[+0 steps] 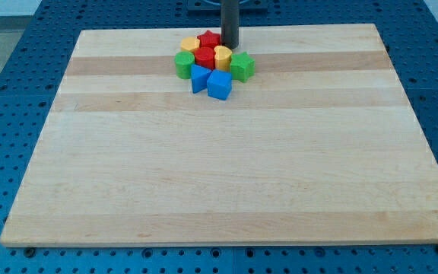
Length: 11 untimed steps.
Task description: Push the red star into the yellow heart
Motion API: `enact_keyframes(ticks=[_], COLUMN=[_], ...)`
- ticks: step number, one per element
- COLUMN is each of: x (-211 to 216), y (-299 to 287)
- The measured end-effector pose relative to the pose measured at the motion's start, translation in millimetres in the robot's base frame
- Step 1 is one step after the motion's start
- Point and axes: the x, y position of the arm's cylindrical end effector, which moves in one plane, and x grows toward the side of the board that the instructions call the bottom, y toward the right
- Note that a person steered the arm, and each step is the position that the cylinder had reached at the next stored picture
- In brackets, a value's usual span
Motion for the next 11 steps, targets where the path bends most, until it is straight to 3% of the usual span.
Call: enact_keyframes(ticks=[1, 2, 4, 6, 7, 8, 10, 11], x=[-6.8, -47.6, -18.5, -0.5, 49.1, 50.8, 105.1, 93.8], y=[0.0, -13.8, -59.5, -56.5, -38.2, -37.1, -37.2, -38.7])
